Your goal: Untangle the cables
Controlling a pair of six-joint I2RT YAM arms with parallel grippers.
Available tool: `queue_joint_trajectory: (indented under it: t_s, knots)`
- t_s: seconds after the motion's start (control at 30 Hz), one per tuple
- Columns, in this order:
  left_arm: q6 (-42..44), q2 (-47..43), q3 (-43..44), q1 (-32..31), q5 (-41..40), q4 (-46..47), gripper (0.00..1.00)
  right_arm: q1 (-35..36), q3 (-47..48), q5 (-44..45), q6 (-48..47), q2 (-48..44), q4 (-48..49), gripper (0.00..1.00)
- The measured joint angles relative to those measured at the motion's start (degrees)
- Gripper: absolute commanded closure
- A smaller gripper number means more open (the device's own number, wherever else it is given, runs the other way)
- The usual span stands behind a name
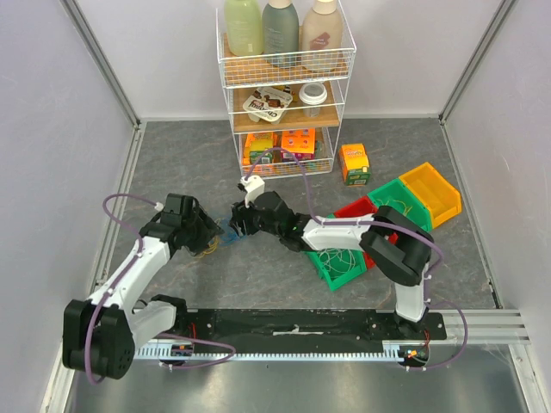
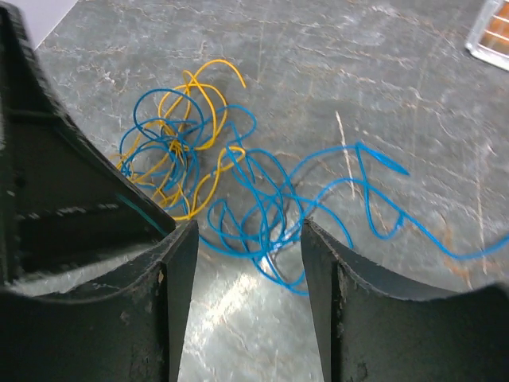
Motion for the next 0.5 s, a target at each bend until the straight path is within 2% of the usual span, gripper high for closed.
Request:
queue_joint_trajectory:
  t_s: [0.1, 0.17, 0.23, 0.37, 0.5]
  knots:
    - [-0.07, 3.72, -0.55, 0.57, 1.18, 3.58, 0.35, -0.02, 2.99, -0.76, -1.40, 3.45, 0.46, 0.52]
    - [-0.50, 4.85, -2.38, 1.16, 1.70, 6.14, 0.35, 0.00, 5.99, -0.66, -2.38, 6.10, -1.25, 0.55]
    - [-1.11, 4.83, -4.94, 1.92, 2.21, 7.96, 0.34, 0.02, 8.63, -0.68, -3.02, 8.24, -2.51, 0.68]
    - [-3.26, 3.34, -9.75, 4.09, 4.07, 10.43, 0.34, 0.09, 10.75, -0.13, -3.61, 10.08, -4.59, 1.00]
    - [-4.74, 2.16, -11.87, 5.66, 5.22, 13.81, 0.34, 0.81, 10.80, 3.67, -3.98, 8.04, -10.60, 1.00]
